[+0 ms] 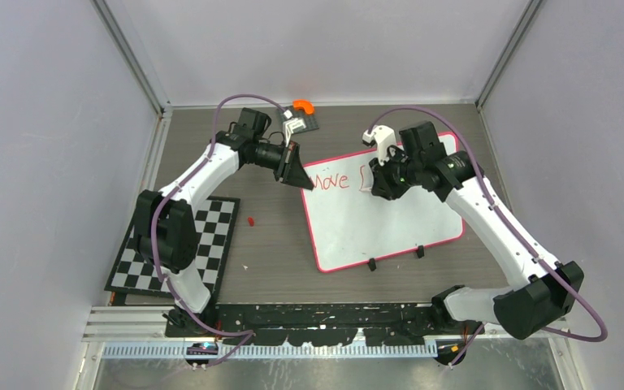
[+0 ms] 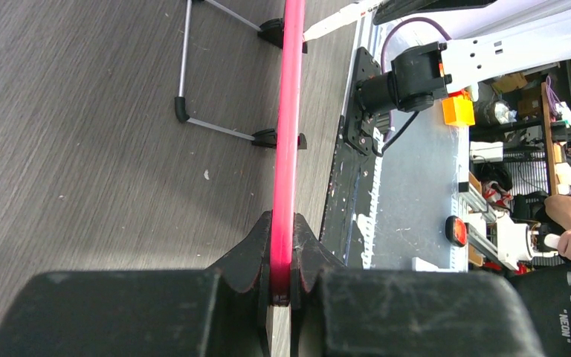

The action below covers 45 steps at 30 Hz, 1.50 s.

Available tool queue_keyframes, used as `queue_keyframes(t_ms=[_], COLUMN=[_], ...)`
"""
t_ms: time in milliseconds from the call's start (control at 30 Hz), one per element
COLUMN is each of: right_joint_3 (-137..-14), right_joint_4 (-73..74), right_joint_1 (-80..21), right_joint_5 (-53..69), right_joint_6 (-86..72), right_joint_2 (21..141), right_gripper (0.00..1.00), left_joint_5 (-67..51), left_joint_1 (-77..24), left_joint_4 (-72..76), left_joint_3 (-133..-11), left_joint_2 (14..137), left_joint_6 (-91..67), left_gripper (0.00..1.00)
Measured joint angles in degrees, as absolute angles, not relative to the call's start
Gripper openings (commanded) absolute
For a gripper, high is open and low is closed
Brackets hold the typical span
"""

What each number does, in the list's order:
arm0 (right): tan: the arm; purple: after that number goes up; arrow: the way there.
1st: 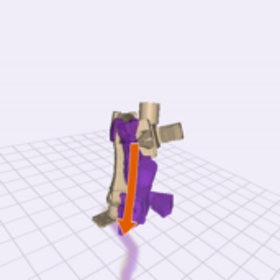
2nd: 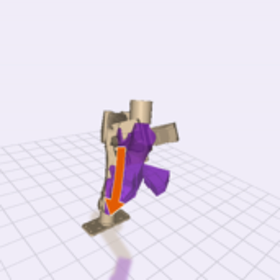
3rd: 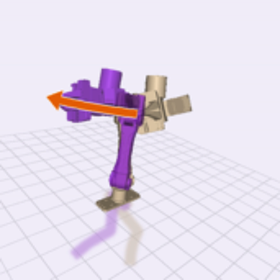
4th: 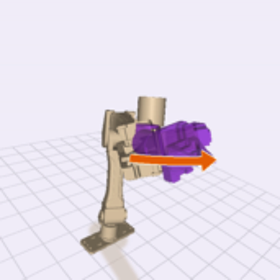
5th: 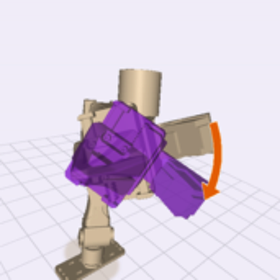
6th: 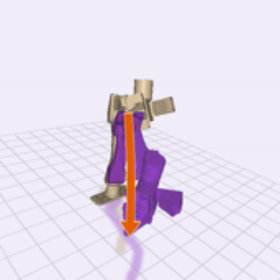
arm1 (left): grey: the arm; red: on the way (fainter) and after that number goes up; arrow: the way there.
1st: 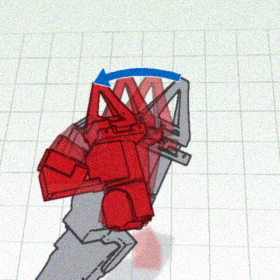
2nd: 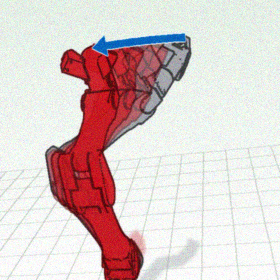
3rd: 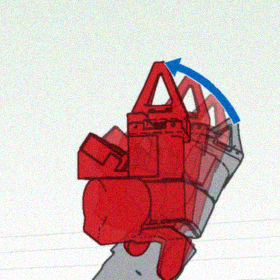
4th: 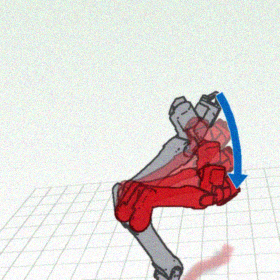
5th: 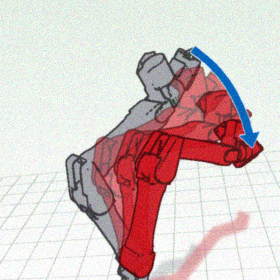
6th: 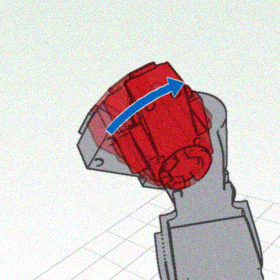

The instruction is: Write a sentence on the whiteboard

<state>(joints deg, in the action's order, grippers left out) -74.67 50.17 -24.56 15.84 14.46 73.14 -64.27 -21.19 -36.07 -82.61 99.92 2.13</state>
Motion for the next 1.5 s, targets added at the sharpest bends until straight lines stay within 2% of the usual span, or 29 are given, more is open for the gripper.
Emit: queue_keyframes(t_ms=[833, 1500], right_joint_3=[-78.8, -80.4], right_joint_4=[49.3, 52.6], right_joint_1=[-24.8, -23.4], right_joint_5=[13.7, 13.1], right_joint_6=[14.7, 16.0], right_joint_2=[75.0, 74.1], right_gripper=[0.0, 0.0], left_joint_5=[-64.2, -63.2], left_joint_1=[-21.2, -21.4], left_joint_4=[-37.5, -45.3], left_joint_3=[-83.3, -88.7], left_joint_2=[100.2, 102.3], left_joint_6=[3.6, 9.6], left_gripper=[0.0, 0.0])
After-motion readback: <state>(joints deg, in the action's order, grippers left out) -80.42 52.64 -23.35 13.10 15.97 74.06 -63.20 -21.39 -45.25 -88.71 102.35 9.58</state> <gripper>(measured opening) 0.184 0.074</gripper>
